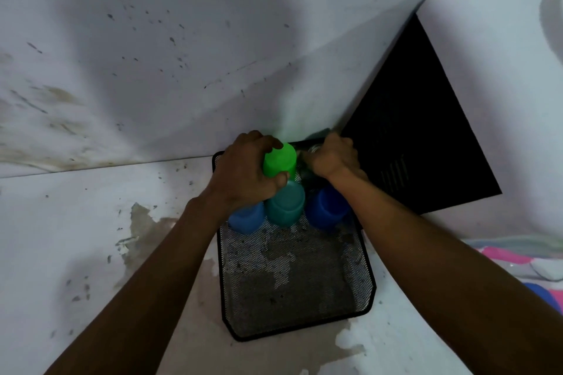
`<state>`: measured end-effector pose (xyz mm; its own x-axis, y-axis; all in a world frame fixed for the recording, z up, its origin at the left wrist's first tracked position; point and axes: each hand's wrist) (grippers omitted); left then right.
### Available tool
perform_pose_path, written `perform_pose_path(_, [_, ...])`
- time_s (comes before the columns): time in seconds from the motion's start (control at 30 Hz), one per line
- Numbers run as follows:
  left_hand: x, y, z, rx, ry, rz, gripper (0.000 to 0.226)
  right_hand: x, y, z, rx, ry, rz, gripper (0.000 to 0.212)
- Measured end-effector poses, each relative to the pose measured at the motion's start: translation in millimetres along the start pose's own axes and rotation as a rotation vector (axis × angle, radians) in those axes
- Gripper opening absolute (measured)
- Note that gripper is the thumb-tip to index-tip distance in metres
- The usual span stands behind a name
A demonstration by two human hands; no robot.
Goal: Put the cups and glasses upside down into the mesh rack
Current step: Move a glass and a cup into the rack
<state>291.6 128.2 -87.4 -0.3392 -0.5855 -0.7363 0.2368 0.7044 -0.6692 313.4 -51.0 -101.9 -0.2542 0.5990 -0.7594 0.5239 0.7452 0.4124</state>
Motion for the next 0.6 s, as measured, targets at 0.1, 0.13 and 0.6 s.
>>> perform_pose_path(0.1, [1, -2, 0, 0.0, -0.005, -0.001, 0.073, -9, 2, -12, -0.004, 0.009, 0.062, 0.086])
perform_pose_path(0.13, [1, -4, 0, 0.004, -0.013, -0.001, 0.073, -14, 2, -20, -0.022, -0.014, 0.075, 0.082])
perform_pose_path(0.6, [15, -14, -22, 0.058, 0.223, 0.277, 0.087, 16, -72, -89, -0.206, -0.014, -0.123, 0.07])
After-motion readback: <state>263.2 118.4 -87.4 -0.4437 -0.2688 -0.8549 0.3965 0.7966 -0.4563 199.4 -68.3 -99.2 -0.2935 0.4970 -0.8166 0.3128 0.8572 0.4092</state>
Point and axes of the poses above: each hand's wrist, its own z-axis towards the middle knuckle, its own x-axis out of the palm, y = z × x, and after that the axes turned 5 degrees about y, right-handed
